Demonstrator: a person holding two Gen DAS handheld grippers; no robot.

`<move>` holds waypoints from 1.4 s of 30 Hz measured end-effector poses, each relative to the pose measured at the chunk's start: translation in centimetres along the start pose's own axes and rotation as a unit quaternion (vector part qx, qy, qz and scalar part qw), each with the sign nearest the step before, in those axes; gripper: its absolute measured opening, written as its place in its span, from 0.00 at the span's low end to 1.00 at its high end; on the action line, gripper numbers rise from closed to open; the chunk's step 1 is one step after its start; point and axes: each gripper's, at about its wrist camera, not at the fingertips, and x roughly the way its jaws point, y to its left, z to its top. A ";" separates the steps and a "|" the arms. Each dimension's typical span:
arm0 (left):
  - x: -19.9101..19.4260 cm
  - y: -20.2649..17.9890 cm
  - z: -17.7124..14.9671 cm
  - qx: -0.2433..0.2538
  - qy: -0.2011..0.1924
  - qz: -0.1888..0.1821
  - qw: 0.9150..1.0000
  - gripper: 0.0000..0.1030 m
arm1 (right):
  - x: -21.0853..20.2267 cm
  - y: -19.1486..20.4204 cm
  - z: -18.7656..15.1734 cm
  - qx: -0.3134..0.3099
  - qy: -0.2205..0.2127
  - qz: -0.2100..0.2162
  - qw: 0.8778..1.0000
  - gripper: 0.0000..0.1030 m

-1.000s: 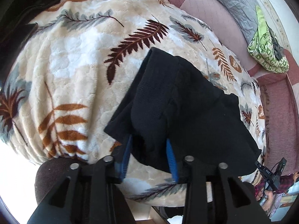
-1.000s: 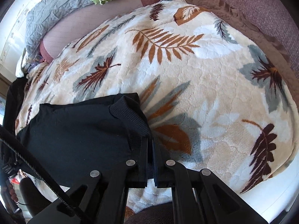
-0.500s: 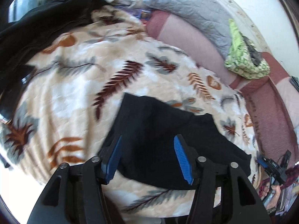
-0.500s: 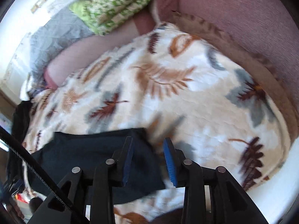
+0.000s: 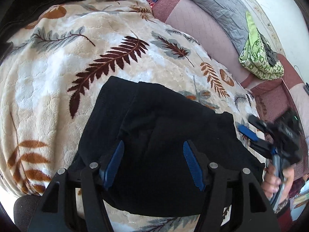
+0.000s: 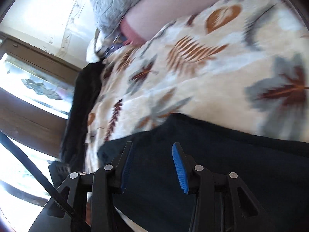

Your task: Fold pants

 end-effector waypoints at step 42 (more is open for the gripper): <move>5.8 -32.9 -5.9 0.323 0.138 -0.144 0.925 0.67 | -23.7 -16.2 -18.4 0.199 -0.259 -0.120 0.938 0.74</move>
